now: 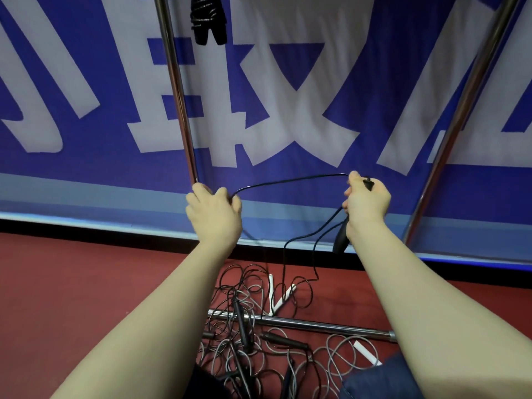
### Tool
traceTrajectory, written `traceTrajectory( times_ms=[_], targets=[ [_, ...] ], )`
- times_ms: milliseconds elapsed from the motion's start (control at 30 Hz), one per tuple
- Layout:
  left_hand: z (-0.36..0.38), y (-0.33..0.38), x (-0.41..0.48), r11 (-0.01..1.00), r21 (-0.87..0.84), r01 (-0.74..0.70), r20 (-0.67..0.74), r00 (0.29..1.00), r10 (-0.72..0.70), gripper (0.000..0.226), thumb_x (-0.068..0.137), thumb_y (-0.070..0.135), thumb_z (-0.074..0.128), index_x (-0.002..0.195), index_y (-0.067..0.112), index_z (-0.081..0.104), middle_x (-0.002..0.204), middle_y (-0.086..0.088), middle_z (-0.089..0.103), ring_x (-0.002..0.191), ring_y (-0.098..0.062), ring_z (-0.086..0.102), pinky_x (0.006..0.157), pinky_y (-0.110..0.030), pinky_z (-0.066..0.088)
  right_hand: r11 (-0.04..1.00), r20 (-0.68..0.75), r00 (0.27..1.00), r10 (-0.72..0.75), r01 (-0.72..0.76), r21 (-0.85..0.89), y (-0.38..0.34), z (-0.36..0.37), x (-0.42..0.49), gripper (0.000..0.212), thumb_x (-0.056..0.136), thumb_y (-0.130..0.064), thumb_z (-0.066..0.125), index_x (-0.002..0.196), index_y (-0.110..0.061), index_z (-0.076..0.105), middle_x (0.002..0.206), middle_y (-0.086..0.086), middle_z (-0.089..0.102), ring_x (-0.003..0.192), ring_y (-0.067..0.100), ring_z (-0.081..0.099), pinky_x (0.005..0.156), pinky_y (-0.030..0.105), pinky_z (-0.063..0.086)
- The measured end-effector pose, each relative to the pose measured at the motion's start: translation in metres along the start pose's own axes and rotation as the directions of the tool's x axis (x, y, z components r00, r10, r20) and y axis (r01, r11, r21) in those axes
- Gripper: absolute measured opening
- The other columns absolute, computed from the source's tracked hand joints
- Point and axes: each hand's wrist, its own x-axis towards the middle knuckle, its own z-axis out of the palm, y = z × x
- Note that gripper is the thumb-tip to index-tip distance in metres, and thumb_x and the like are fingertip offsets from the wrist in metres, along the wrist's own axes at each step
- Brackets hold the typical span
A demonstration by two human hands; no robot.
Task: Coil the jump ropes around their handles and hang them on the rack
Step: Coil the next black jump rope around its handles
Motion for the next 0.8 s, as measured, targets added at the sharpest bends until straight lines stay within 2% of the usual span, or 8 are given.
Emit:
traceTrajectory(
  times_ms=[67,167,300,400,500,567,667,800],
  targets=[
    [0.004,0.001,0.001,0.984,-0.177,-0.024,0.043,0.999,0.032,0.036,0.103,0.038,0.043,0.097,0.009,0.063,0.116,-0.009,0.054,0.108,-0.033,0.048,0.087,-0.040,0.031,0.993,-0.029,0.999,0.035,-0.038,-0.109,0.008,-0.003,0.005,0.022,0.095,-0.026,0.060,0.077,-0.015,0.054,0.067,0.001,0.060,0.045,0.014,0.045,0.039,0.021,0.036],
    [0.001,0.003,0.004,0.813,-0.580,0.050,0.133,0.991,0.034,0.037,0.102,0.040,0.045,0.083,0.011,0.056,0.072,-0.004,0.064,0.072,-0.027,0.061,0.071,-0.042,0.047,0.909,0.119,0.958,0.262,-0.204,-0.363,0.018,-0.003,0.006,0.010,0.094,-0.021,0.061,0.094,-0.012,0.057,0.063,0.010,0.056,0.044,0.019,0.049,0.032,0.018,0.033],
    [-0.014,0.016,0.001,0.773,-0.628,-0.087,0.115,0.972,0.203,0.024,0.097,0.031,0.060,0.079,0.015,0.064,0.061,0.005,0.054,0.052,-0.012,0.046,0.057,-0.029,0.042,0.942,0.336,0.889,0.312,-0.244,-0.229,0.004,0.005,-0.005,0.005,0.094,-0.012,0.058,0.096,-0.012,0.063,0.082,0.009,0.064,0.037,0.012,0.042,0.039,0.020,0.030],
    [-0.018,0.031,-0.009,0.774,-0.607,-0.178,0.267,0.872,0.410,0.021,0.096,0.029,0.062,0.090,0.011,0.071,0.065,0.009,0.057,0.051,-0.002,0.048,0.051,-0.011,0.034,0.973,0.692,0.685,0.229,-0.156,-0.168,-0.010,0.011,-0.022,0.013,0.093,-0.016,0.062,0.104,-0.015,0.069,0.091,0.007,0.068,0.038,0.010,0.039,0.040,0.022,0.031],
    [-0.017,0.037,-0.010,0.760,-0.646,-0.071,0.232,0.930,0.284,0.031,0.102,0.028,0.049,0.087,0.001,0.057,0.064,0.005,0.046,0.051,-0.007,0.040,0.050,-0.018,0.035,0.947,0.811,0.502,0.301,-0.062,-0.314,-0.013,0.017,-0.036,0.019,0.095,-0.018,0.062,0.113,-0.014,0.066,0.106,0.007,0.071,0.042,0.012,0.040,0.041,0.023,0.034],
    [-0.019,0.037,-0.008,0.738,-0.675,0.024,0.217,0.962,0.167,0.031,0.105,0.030,0.042,0.095,0.001,0.051,0.071,-0.001,0.046,0.059,-0.017,0.044,0.050,-0.025,0.042,0.906,0.797,0.494,0.348,0.039,-0.421,-0.009,0.017,-0.037,0.022,0.094,-0.018,0.064,0.114,-0.009,0.064,0.100,0.004,0.074,0.042,0.012,0.038,0.041,0.023,0.033],
    [-0.022,0.035,-0.006,0.700,-0.707,0.098,0.252,0.960,0.119,0.032,0.105,0.032,0.041,0.101,0.002,0.050,0.075,-0.006,0.046,0.056,-0.021,0.046,0.039,-0.018,0.040,0.888,0.809,0.481,0.337,0.123,-0.443,-0.005,0.013,-0.036,0.014,0.091,-0.019,0.069,0.096,-0.007,0.064,0.073,0.000,0.066,0.043,0.012,0.038,0.041,0.022,0.031],
    [-0.023,0.035,-0.005,0.524,-0.779,0.344,0.480,0.865,0.144,0.034,0.102,0.041,0.046,0.093,0.008,0.049,0.065,-0.002,0.042,0.046,-0.011,0.033,0.039,-0.020,0.028,0.974,0.716,0.681,0.152,0.021,-0.226,-0.010,0.013,-0.028,0.010,0.092,-0.018,0.067,0.086,-0.012,0.062,0.064,-0.003,0.053,0.042,0.009,0.041,0.039,0.021,0.031]
  ],
)
